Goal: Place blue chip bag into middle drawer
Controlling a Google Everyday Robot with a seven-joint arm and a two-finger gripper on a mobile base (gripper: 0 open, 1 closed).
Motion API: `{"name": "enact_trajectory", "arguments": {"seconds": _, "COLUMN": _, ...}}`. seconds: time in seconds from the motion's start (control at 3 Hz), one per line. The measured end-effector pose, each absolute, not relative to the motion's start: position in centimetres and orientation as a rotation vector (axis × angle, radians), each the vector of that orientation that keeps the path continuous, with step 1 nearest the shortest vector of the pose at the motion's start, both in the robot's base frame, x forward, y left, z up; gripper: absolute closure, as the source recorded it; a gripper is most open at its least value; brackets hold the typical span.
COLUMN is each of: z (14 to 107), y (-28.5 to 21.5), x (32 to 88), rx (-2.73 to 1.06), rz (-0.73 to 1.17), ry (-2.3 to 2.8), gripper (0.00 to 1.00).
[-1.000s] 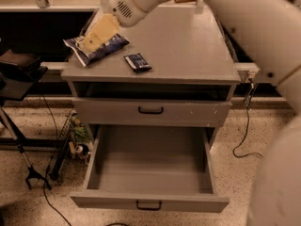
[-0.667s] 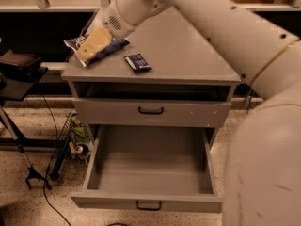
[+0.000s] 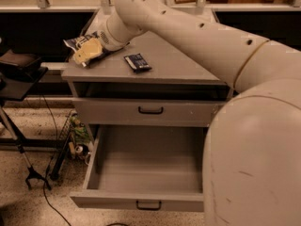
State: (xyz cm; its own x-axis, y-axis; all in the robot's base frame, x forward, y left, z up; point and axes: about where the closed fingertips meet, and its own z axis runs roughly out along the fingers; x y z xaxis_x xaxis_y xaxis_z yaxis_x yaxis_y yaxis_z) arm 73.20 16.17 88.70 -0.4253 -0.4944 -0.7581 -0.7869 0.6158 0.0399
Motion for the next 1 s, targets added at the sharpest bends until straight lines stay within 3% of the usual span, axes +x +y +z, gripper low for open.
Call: {"name": "enact_trajectory", "arguments": {"seconds": 1.0, "z": 88.3, "y": 20.2, "x": 80.5, "rx": -0.857, "rz": 0.386, "ry": 2.077, "gripper": 0.00}}
